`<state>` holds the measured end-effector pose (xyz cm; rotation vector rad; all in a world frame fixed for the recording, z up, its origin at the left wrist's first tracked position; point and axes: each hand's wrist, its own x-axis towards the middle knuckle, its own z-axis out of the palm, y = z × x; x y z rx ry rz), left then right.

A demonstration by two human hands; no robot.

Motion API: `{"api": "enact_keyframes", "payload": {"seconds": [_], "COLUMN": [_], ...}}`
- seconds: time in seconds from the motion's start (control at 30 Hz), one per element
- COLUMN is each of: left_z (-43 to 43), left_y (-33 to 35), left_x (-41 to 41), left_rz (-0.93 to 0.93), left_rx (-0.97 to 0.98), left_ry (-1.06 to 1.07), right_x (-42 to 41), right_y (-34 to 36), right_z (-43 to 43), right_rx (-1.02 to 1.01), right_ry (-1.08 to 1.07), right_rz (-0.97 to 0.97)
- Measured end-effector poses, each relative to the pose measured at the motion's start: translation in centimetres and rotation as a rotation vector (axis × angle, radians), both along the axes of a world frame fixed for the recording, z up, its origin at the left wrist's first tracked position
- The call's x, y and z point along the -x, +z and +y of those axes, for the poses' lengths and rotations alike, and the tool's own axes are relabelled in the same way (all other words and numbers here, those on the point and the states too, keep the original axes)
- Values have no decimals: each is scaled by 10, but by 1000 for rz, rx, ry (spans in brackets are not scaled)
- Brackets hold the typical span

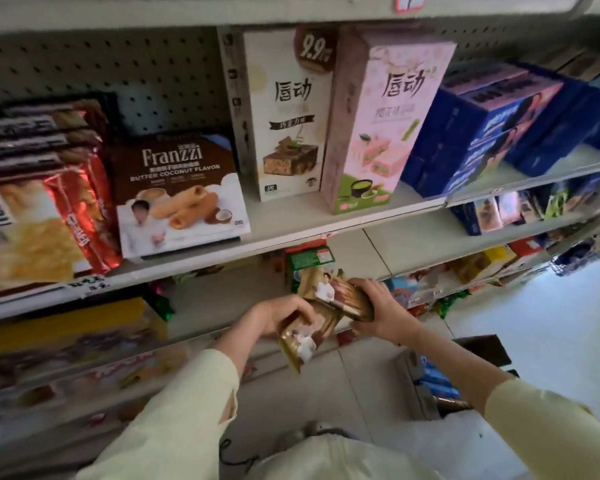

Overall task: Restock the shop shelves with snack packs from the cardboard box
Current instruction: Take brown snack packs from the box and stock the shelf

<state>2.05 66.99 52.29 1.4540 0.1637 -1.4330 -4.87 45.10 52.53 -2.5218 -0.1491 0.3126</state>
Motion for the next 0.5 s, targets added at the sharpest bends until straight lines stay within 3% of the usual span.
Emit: {"api": "enact_keyframes", "payload": {"seconds": [0.33,0.5], "left_z": [84,113], "left_y": [21,28], "left_x": [8,21], "left_rz": [124,177], "left_rx": [-43,36], "left_ry": [93,226], "right_x": [-26,-35], "right_y": [-1,-1], "right_z": [65,89], "right_rx": [86,101], "right_ry": [211,321], "right_rz": [-5,71]}}
